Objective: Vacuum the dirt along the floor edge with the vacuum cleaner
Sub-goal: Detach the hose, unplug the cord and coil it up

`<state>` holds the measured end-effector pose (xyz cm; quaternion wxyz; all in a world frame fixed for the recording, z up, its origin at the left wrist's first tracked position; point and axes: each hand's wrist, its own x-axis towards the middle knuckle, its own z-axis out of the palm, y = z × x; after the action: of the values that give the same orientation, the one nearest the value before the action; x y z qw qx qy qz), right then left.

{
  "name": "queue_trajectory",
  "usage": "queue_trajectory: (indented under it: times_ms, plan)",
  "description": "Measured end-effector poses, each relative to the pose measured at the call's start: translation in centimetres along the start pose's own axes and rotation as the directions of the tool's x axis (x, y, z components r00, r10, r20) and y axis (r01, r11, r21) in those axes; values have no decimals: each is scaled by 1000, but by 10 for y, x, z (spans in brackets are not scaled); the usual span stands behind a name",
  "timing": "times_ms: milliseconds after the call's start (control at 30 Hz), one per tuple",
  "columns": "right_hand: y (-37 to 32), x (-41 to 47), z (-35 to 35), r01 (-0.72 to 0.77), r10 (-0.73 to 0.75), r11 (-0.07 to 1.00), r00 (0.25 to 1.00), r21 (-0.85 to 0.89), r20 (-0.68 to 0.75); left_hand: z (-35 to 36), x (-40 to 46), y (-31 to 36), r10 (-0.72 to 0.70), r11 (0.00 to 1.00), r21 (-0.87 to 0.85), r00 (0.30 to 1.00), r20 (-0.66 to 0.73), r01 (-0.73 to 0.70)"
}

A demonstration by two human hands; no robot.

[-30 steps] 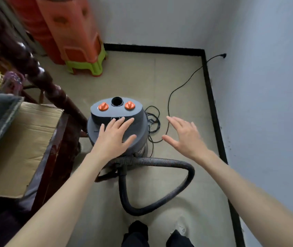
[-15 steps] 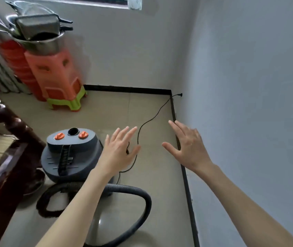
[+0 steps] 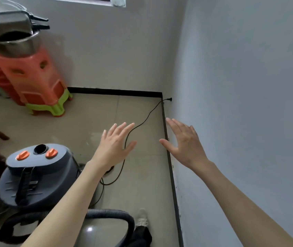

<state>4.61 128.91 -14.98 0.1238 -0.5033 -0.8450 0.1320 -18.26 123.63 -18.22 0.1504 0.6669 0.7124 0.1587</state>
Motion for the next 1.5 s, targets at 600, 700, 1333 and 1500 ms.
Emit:
queue_trajectory:
  times_ms: [600,700,1333,1500]
  plan:
    - [171,340,40,-46,119,962,957,-269,263,35,330,-23,-68,996,75,981,184,55]
    - [209,398,56,-27,141,938,939,-345,312,52,389,-30,-94,994,79,975,203,80]
    - [404,695,258,331,239,689,736,-645,634,318,730,-144,8,998,-61,879,477,24]
    - [464,731,327,493,329,499,653,-713,682,430,795,-151,60,993,-120,876,478,-3]
